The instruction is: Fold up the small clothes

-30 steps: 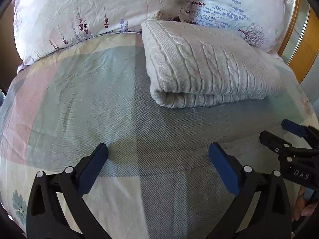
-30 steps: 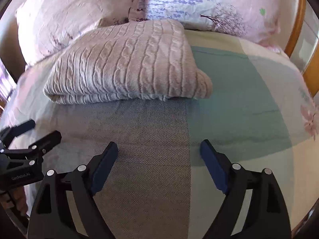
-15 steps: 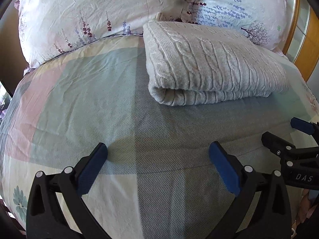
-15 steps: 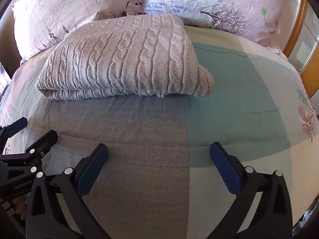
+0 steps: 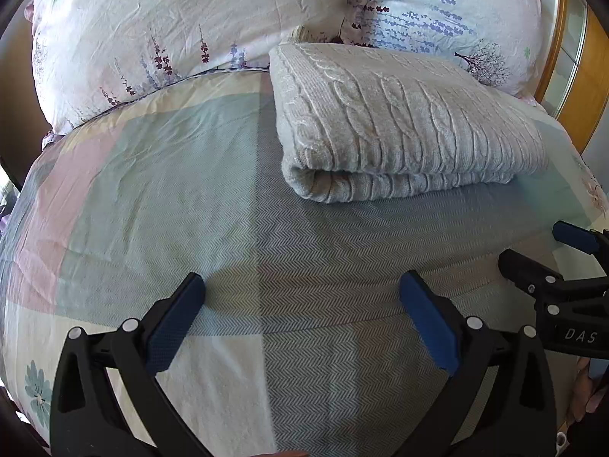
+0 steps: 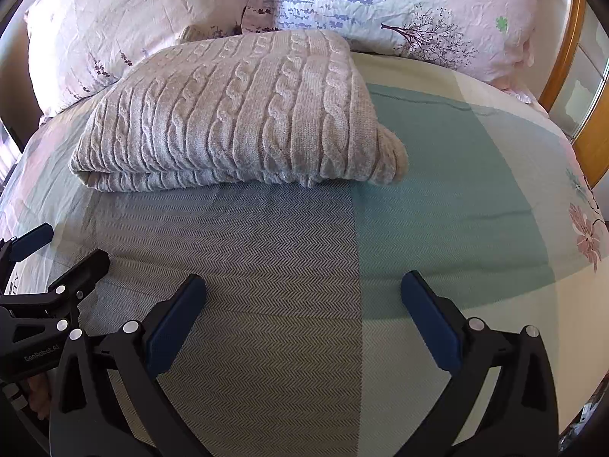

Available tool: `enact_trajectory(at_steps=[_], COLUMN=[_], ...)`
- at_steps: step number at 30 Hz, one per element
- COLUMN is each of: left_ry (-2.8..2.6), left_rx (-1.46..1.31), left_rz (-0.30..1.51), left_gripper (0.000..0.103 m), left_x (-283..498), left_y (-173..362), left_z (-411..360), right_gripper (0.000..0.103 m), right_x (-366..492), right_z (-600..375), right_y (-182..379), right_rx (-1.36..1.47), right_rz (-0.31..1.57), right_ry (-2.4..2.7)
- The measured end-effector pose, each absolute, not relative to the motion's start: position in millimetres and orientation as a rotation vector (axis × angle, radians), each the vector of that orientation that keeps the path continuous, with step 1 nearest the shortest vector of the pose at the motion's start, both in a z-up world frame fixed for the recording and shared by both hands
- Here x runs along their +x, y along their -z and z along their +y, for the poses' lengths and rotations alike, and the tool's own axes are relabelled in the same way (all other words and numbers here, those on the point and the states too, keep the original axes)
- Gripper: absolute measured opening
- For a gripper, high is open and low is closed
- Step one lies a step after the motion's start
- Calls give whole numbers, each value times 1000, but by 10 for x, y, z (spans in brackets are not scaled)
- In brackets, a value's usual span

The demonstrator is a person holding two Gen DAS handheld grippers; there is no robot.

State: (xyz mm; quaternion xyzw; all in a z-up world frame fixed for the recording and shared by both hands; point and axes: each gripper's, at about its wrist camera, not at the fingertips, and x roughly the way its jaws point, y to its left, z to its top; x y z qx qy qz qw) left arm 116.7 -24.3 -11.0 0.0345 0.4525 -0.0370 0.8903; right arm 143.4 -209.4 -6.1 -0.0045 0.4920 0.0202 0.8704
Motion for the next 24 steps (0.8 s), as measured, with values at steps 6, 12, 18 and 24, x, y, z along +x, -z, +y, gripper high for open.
enact_trajectory(at_steps=[6,12,18,24], left_ry=[77,76,76,76], left_rx=[72,71,71,71], left_rz=[940,940,940,940], left_gripper=[101,101,101,101], left_x=[1168,1165,1165,1166], left_y=[109,110,109,107], left_z=[-243,-245,-246,-246], right_gripper=[102,102,102,102], right_x=[1426,1422,1420,1418], right_z=[-2095,-2096,-2098,-2098], right_y=[67,65,67,71], right_rx=[-9,-10,-10,-10], right_rz=[1017,1015,1014,1014], right_ry=[-41,-42,-42,-42])
